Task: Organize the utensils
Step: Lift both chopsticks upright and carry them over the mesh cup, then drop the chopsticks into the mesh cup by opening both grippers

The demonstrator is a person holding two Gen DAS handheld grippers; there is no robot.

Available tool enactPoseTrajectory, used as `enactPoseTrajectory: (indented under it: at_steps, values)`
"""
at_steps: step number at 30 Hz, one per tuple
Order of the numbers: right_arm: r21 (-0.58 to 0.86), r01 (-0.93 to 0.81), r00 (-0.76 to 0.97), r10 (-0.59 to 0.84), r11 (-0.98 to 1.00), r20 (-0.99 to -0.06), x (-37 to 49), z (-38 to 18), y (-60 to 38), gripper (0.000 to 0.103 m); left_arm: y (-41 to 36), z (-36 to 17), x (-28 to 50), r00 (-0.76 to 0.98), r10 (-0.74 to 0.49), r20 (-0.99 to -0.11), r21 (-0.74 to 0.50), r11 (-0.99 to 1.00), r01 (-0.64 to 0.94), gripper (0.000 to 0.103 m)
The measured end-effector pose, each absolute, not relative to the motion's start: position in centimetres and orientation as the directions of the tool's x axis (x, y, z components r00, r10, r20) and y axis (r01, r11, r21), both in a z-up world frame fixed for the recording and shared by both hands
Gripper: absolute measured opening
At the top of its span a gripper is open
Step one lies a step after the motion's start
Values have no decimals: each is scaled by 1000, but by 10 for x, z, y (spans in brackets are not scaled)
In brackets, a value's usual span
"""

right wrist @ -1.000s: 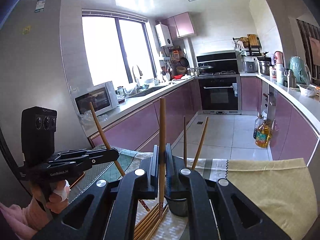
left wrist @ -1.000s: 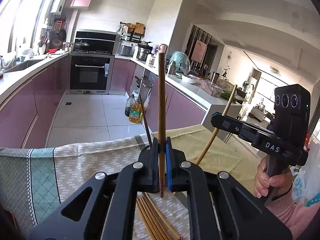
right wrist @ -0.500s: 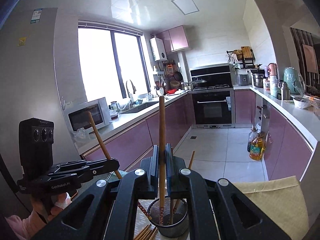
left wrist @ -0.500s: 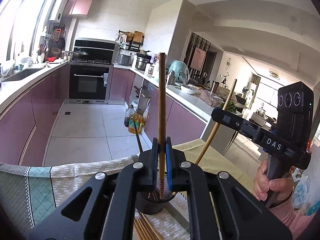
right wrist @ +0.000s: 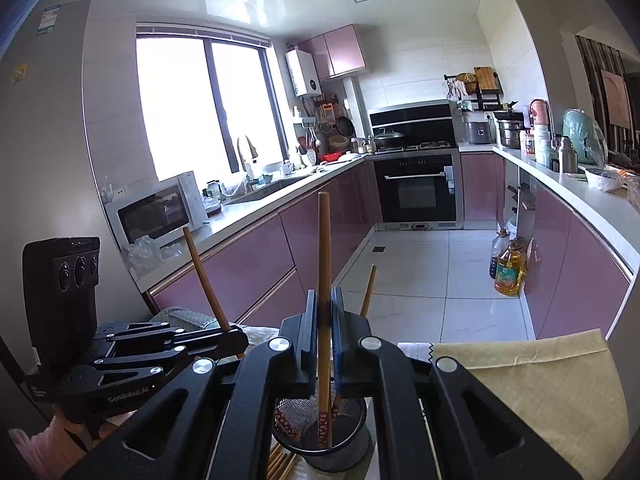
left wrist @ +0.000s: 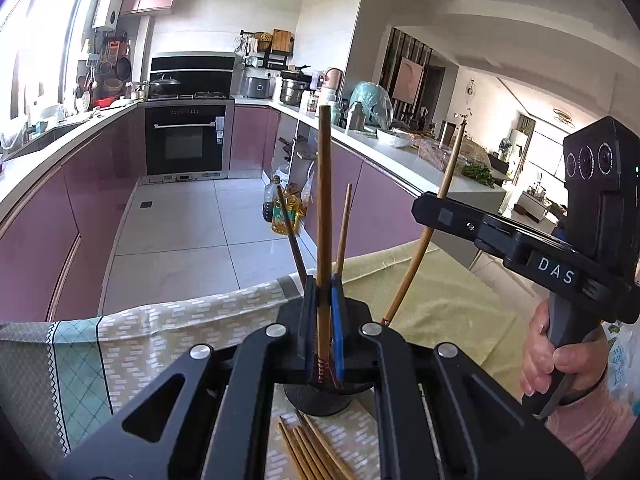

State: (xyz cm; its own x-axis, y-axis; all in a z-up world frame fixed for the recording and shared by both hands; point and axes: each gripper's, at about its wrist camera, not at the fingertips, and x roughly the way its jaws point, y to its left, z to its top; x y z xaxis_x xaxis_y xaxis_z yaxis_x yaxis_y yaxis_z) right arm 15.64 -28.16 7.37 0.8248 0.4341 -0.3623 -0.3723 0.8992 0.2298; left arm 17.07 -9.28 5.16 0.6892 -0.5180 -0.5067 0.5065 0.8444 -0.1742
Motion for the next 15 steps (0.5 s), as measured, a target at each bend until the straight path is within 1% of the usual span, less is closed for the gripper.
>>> enactPoseTrajectory:
  at_steps: [6,15]
  values:
    - [239,-372,785,442,897,-435,166,58,-274,5,-101,38,176,649,-523,-553,-162,831,532,7]
    - [274,-348,720,443,897,-535,189,35,-266,6,-106,19,192,604,-504,-618,-165,834,527,8]
